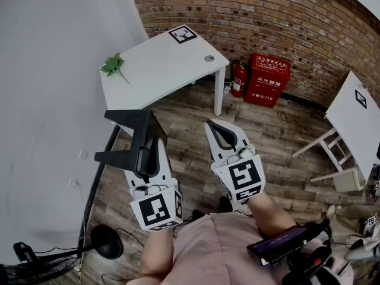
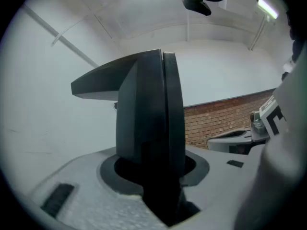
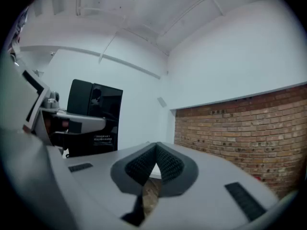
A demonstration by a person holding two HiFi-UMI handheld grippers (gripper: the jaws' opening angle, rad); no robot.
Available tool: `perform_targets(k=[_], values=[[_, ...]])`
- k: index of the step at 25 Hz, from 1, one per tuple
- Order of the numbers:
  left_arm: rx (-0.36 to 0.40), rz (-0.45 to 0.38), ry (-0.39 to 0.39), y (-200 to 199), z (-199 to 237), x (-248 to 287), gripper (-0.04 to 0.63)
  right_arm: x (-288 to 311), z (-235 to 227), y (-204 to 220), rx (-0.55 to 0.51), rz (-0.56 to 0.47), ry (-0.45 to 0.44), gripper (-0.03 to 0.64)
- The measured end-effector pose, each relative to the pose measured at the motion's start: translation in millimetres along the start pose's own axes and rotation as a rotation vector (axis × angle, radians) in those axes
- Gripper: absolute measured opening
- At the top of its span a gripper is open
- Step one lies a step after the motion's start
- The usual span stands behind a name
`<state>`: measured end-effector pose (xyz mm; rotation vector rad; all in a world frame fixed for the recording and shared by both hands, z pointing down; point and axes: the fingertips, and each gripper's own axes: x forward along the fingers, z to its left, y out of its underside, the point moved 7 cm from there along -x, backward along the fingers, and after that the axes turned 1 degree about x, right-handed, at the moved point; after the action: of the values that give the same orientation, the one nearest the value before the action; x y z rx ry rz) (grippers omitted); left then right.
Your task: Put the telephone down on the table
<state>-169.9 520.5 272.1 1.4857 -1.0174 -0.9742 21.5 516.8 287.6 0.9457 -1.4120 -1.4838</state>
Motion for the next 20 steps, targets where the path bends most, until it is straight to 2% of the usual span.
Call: perform_targets(k=[8, 11, 15, 20], values=[[0.001, 0.011, 0.013, -1.5, -6.6, 1.3, 0.167, -2.5, -5.8, 1.0, -0.004, -0.018, -0.001, 0.003], [-0.017, 0.020, 0.038, -0.4, -8.7, 1.7, 0.166, -5.4, -11.0, 1.6, 0.023, -0.042, 0.005, 0.005], [-0.034, 0.027, 0.123, -1.5, -14.7, 4.7, 0.166, -5.0, -17.6, 1.4, 0.057, -0.040, -0.034, 0.006], [-0.106, 0.058, 0.301, -4.0, -23.1, 11.0, 0.166, -8.6, -33.6, -8.5, 0.059, -0.074, -0.110, 0.014]])
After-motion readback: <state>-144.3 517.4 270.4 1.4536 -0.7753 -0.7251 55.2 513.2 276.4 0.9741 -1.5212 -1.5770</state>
